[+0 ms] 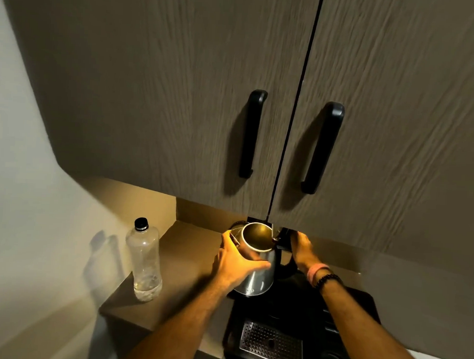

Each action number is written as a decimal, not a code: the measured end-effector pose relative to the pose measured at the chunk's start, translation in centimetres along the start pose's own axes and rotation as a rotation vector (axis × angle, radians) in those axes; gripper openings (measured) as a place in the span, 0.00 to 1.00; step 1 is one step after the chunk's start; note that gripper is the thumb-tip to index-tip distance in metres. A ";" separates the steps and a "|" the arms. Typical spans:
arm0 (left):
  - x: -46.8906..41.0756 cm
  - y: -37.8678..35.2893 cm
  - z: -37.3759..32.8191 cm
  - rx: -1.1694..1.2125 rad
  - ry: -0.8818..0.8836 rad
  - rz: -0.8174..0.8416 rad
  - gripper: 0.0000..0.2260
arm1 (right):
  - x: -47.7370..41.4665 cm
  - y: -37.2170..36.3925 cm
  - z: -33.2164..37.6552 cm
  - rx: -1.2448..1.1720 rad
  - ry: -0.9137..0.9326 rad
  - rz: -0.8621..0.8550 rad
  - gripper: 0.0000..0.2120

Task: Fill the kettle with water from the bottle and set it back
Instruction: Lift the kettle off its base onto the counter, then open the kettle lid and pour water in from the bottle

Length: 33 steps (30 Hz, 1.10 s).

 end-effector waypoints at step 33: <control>10.8 21.0 -0.7 -0.561 -0.341 -0.852 0.07 | -5.5 -16.2 1.6 0.937 0.126 0.184 0.29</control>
Point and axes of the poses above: each hand's wrist, its own x-axis away from the middle knuckle, its own y-axis out of the back of the hand, z = x × y, the point moved 9 cm from there along -x, towards the middle knuckle, and after that the axes turned 15 degrees about z, right-handed, at the moved point
